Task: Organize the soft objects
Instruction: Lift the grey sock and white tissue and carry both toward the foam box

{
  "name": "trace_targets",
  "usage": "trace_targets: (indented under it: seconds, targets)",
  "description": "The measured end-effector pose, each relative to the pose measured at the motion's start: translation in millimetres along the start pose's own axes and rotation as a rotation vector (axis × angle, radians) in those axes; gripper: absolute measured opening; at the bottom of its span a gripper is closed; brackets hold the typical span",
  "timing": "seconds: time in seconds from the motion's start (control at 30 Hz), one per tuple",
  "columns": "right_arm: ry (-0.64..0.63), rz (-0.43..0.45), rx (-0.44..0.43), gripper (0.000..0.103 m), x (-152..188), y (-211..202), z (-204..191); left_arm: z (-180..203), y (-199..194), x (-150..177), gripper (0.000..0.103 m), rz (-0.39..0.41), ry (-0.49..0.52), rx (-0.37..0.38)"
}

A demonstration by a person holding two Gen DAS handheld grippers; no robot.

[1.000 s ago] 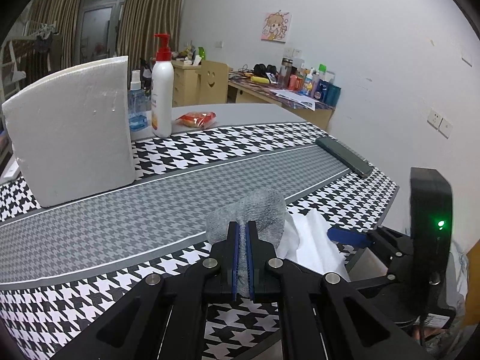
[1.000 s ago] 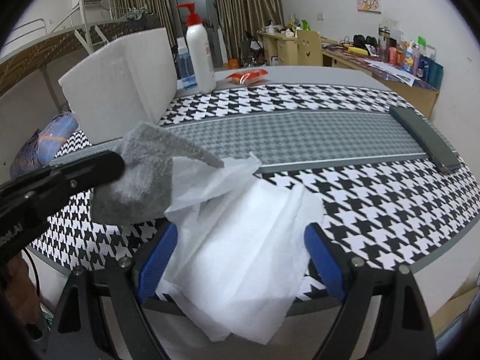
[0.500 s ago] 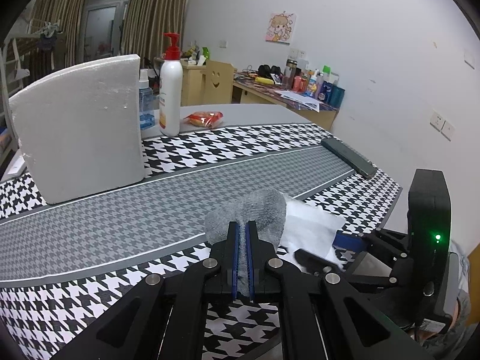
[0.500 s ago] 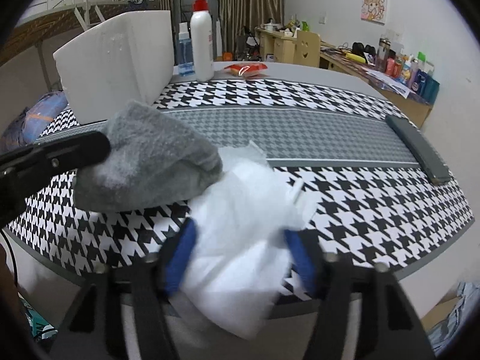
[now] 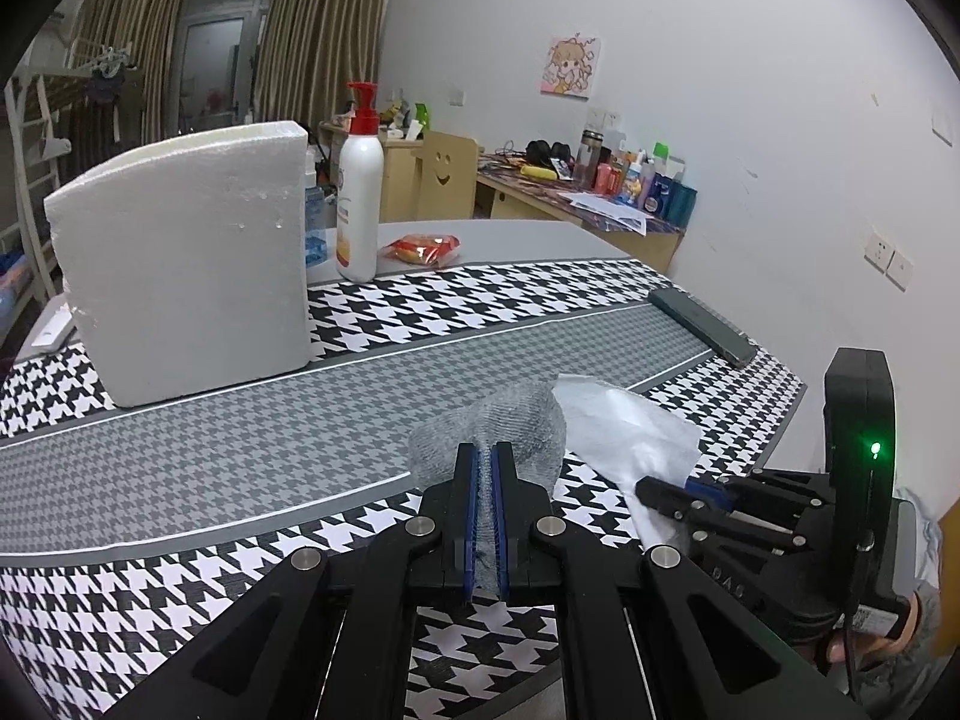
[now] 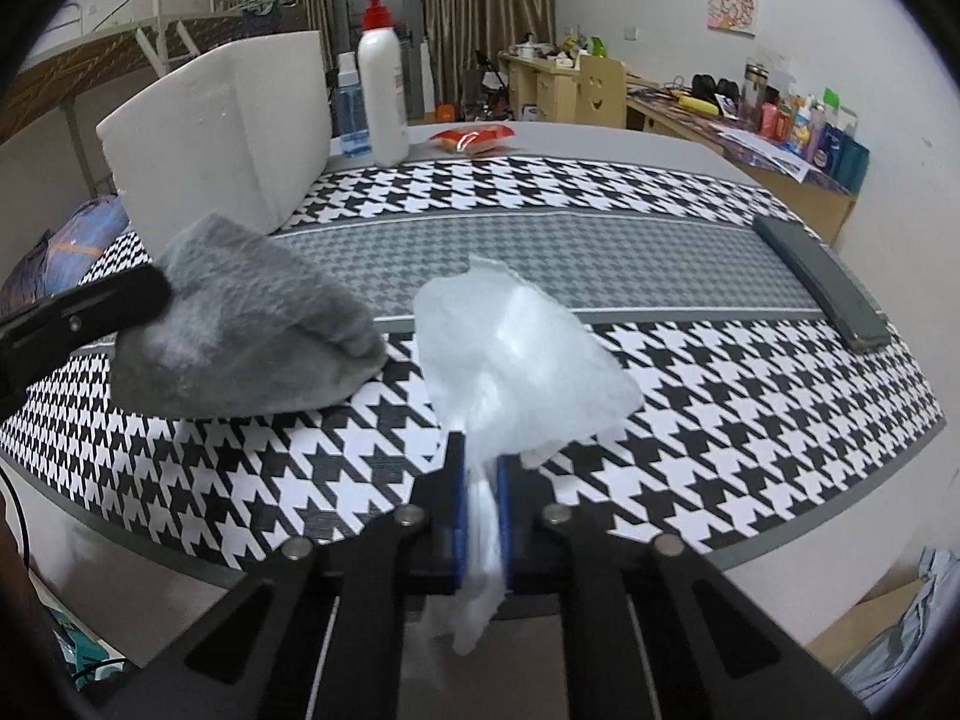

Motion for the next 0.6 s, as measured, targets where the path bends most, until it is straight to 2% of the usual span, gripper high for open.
trace_targets:
  seconds: [0.6]
  targets:
    - [0.037,0.074,-0.014,0.011,-9,-26,9,8,-17,-6,0.005,0.037,0.018,-0.005]
Point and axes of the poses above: each gripper's, at about its wrist camera, not at the fingertips, and y roughly the way its jaws point, z to its right, x to its underside, the point moved 4 cm from there along y, roughly the way its jaws point, and after that the axes turned 3 degrees about -z, right-handed, at the moved point
